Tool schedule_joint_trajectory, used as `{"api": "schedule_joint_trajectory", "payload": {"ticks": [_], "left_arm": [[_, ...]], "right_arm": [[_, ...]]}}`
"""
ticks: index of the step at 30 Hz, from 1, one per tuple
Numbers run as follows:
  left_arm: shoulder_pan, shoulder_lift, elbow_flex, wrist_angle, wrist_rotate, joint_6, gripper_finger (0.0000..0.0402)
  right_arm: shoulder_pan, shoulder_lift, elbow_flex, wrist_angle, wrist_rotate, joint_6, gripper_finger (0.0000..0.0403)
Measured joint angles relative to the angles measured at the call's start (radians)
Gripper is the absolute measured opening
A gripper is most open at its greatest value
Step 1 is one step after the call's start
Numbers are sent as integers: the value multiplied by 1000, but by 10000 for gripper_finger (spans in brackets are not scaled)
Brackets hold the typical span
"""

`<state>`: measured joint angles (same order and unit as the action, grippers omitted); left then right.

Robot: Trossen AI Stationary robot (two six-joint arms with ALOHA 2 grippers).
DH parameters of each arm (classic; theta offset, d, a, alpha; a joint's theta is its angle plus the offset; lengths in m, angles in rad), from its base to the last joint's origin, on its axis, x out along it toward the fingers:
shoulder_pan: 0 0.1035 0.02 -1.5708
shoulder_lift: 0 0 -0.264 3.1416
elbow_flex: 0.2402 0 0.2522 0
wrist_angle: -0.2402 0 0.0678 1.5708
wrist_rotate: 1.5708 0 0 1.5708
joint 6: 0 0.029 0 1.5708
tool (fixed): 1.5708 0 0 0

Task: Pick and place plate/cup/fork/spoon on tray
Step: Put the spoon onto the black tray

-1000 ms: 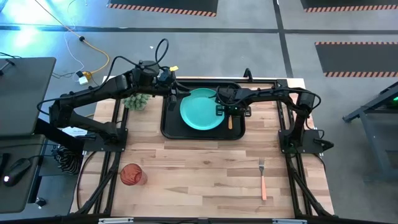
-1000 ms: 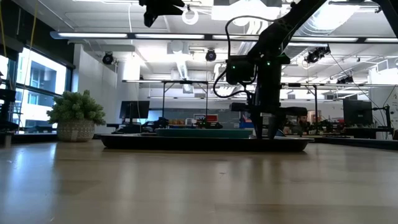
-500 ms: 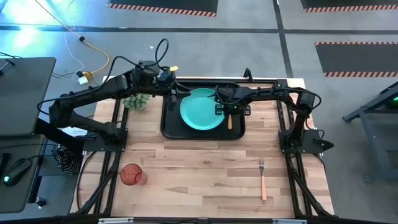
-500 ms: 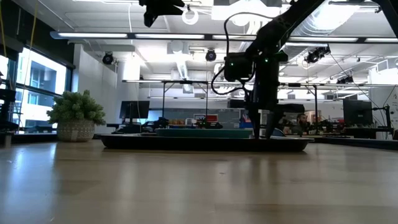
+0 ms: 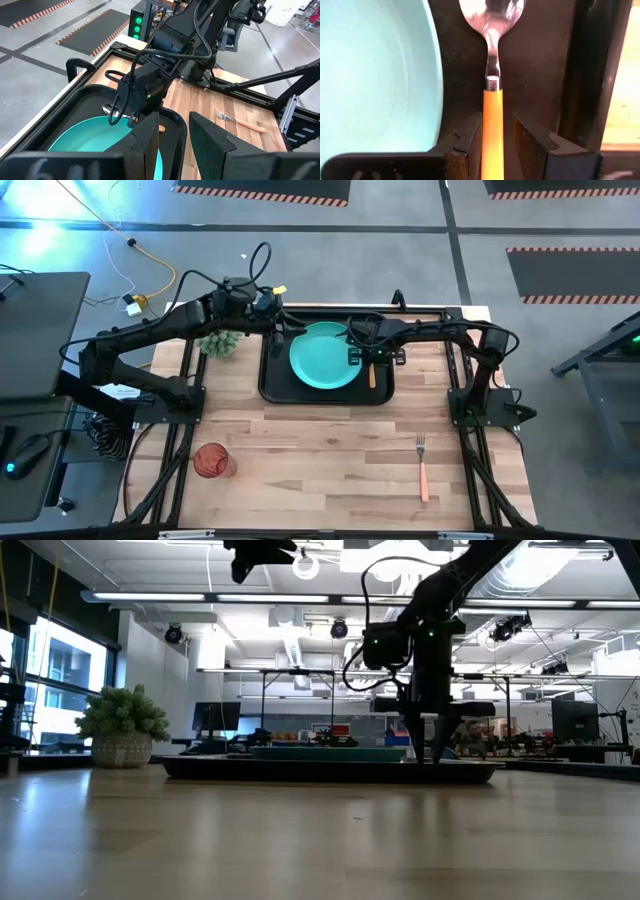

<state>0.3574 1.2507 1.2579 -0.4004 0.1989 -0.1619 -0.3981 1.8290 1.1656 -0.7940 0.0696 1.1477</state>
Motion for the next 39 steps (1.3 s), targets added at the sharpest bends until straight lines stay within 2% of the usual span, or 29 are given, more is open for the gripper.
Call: {"api": "schedule_joint_trajectory", "payload": {"ticks": [22, 39], "left_arm": [[0, 0, 0, 0, 0, 0, 99], [0, 0, 0, 0, 0, 0, 99]], "right_arm": [[6, 3, -2, 24, 33, 0, 99], [12, 24, -3, 45, -15, 0, 99]]}}
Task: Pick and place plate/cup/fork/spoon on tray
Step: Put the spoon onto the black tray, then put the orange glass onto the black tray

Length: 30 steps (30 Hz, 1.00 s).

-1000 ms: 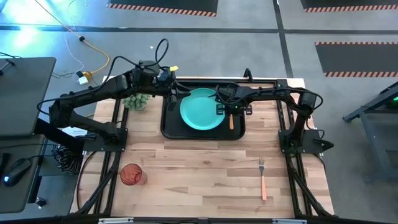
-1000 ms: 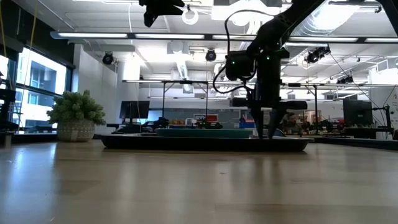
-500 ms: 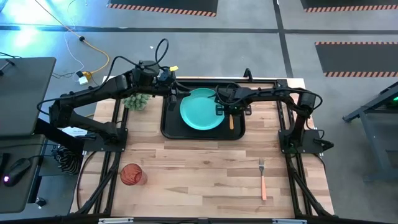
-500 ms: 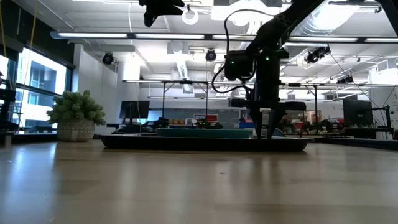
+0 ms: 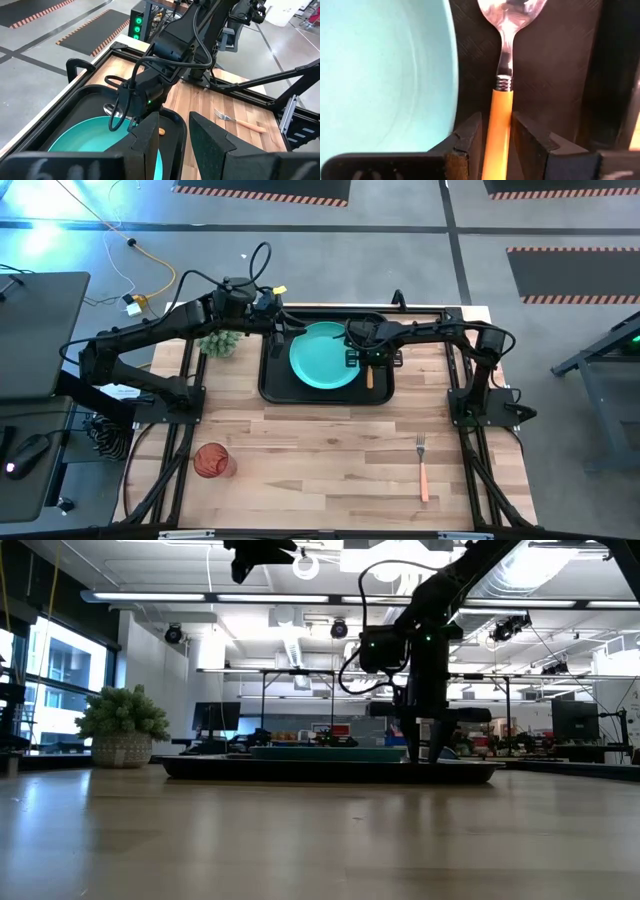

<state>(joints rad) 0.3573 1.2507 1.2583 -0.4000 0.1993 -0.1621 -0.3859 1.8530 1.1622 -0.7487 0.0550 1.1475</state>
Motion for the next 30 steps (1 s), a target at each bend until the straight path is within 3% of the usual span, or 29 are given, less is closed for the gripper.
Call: {"api": "schedule_joint_trajectory", "payload": {"ticks": [14, 30], "left_arm": [[0, 0, 0, 0, 0, 0, 99], [0, -1, 0, 0, 0, 40, 99]], "right_arm": [[1, -8, 0, -13, 5, 5, 99], [7, -190, 1, -63, 56, -25, 99]]}}
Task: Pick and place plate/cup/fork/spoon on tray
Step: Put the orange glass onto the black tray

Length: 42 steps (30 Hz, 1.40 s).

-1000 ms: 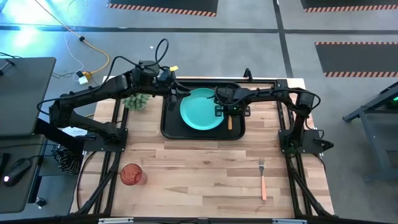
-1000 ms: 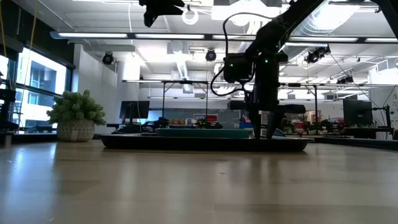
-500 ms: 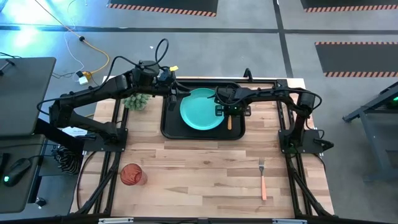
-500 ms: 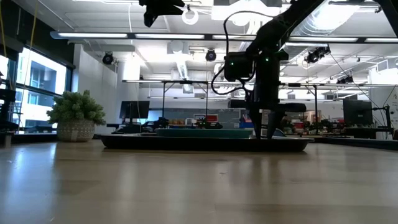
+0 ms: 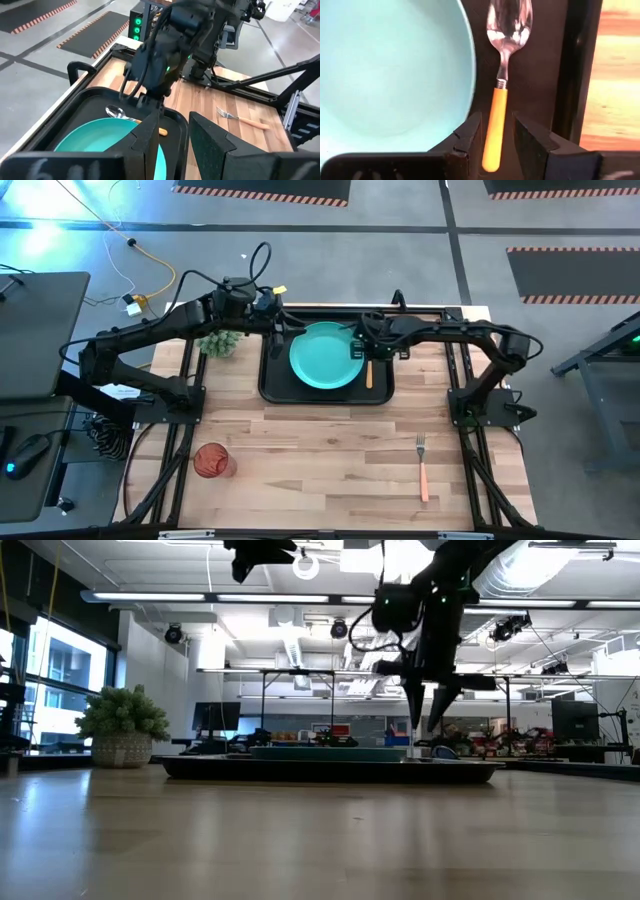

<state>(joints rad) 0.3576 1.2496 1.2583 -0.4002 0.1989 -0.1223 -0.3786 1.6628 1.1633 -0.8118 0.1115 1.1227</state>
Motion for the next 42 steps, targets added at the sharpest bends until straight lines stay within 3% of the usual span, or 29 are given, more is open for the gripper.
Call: {"api": "schedule_joint_trajectory", "payload": {"ticks": [9, 15, 23, 30, 42], "left_arm": [[3, -62, 0, -38, -43, 13, 99], [2, -159, 0, -249, -145, -58, 99], [-57, -303, 1, -502, -129, -134, 99], [-229, -356, 1, -653, -75, -118, 99], [-602, -341, 0, -821, -104, -238, 99]], "right_arm": [[2, -148, 0, 4, 41, -86, 99], [2, -233, 0, 6, 54, -112, 99], [-16, -257, 1, 0, 97, -156, 99], [-33, -256, 1, -1, 93, -156, 99], [-33, -255, 1, -47, 106, -133, 99]]}}
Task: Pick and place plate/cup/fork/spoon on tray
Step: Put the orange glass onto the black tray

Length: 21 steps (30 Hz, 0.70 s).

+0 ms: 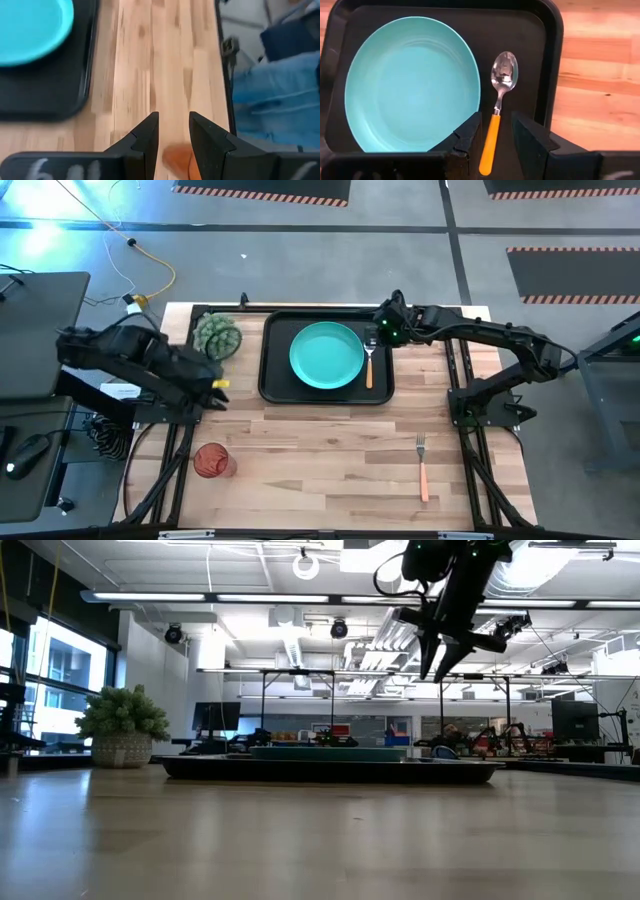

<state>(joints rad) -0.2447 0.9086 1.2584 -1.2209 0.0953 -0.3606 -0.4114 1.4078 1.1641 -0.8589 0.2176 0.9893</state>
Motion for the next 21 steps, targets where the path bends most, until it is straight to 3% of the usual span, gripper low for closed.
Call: {"api": "schedule_joint_trajectory", "payload": {"ticks": [12, 21], "left_arm": [[-299, 28, 0, -92, -129, -304, 99], [-451, 144, 0, -121, -136, -419, 99]], "right_arm": [[33, 0, 0, -16, 26, 23, 99], [54, 0, 0, -21, -11, -11, 99]]}}
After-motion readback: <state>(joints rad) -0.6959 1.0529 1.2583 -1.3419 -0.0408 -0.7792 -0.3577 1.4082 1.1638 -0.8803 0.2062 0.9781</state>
